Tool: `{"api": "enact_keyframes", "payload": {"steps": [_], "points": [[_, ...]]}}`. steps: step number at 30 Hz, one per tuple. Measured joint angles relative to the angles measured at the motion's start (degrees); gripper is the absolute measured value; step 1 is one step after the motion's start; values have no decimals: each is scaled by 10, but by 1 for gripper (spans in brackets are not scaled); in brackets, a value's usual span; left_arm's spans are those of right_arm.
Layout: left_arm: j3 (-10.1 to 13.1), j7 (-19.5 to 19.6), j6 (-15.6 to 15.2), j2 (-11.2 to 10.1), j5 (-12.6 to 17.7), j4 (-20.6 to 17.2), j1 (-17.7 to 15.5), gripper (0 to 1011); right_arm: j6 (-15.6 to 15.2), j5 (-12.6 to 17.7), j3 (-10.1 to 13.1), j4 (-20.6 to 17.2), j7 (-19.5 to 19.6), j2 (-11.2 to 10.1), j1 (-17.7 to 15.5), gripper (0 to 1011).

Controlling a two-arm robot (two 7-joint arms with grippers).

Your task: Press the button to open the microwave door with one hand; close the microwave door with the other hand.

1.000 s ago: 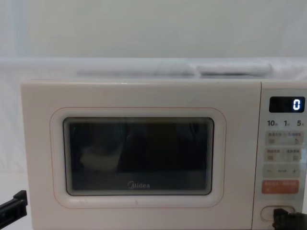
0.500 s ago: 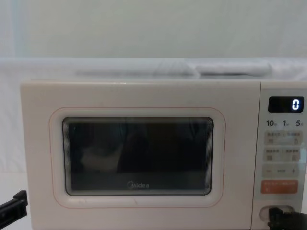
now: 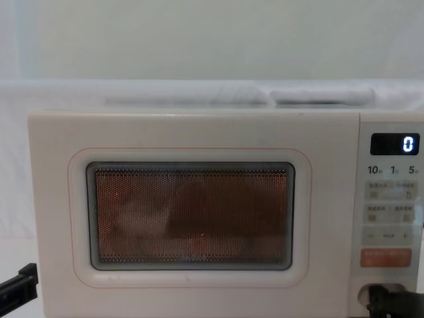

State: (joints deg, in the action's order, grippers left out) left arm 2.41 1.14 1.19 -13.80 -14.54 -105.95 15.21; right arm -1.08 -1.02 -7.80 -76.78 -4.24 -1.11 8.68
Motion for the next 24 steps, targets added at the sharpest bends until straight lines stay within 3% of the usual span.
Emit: {"api": "enact_keyframes", "payload": {"steps": [16,24], "points": [[0,0,0,0,0,0,0,1001,5,17,6,19,-6,5,12,0],[0,0,0,0,0,0,0,1001,1,22,8,-10,-11,-4,-11,0]]}}
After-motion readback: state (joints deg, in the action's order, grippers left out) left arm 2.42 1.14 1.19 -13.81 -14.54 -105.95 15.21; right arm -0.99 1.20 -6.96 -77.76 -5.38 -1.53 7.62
